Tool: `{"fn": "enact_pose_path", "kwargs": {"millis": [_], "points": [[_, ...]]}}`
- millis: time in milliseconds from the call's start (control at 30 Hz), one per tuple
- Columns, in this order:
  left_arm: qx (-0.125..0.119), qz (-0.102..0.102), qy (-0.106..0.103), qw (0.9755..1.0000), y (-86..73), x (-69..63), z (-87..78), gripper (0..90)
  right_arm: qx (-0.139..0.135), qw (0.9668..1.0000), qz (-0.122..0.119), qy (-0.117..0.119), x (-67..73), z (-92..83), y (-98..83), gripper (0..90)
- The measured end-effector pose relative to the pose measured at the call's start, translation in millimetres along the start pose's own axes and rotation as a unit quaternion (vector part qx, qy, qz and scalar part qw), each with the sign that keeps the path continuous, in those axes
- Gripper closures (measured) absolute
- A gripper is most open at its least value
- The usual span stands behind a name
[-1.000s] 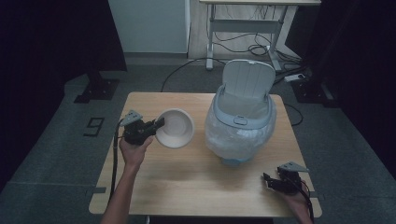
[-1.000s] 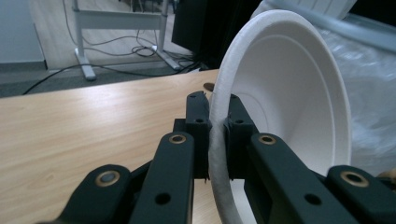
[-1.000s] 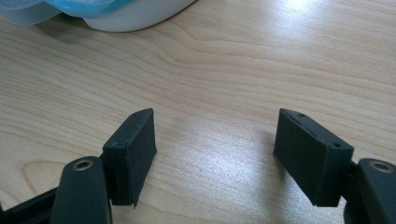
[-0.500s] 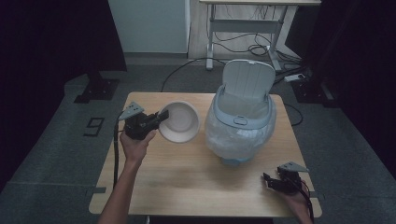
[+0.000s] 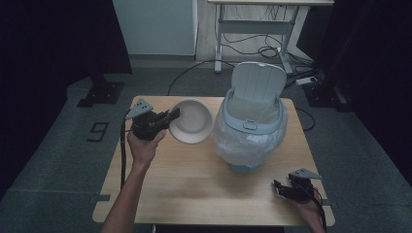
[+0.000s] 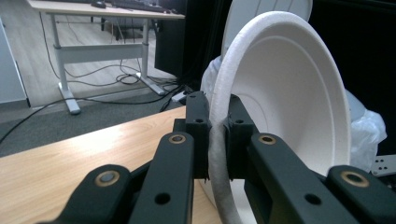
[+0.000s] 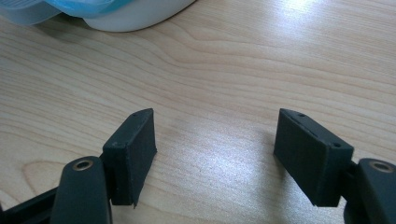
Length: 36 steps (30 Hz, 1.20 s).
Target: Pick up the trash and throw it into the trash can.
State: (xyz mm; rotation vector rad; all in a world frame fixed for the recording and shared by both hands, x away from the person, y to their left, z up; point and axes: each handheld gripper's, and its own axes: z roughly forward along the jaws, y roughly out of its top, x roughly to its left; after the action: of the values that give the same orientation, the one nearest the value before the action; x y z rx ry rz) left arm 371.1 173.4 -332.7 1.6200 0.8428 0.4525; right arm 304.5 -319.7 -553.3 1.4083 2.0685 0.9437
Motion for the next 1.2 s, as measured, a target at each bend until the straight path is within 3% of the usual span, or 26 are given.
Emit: {"fn": "enact_pose_path", "kwargs": {"millis": [667, 1200], "points": [[-0.011, 0.011, -0.015, 0.9998, 29.0, -13.9, 8.8, 82.8, 0.000, 1.0000, 0.000, 0.000, 0.0, 0.0, 0.0, 28.9], [-0.010, 0.022, -0.020, 0.9995, 43.6, -23.1, 22.3, 82.8, 0.000, 1.0000, 0.000, 0.000, -0.1, 0.0, 0.0, 28.9]]}}
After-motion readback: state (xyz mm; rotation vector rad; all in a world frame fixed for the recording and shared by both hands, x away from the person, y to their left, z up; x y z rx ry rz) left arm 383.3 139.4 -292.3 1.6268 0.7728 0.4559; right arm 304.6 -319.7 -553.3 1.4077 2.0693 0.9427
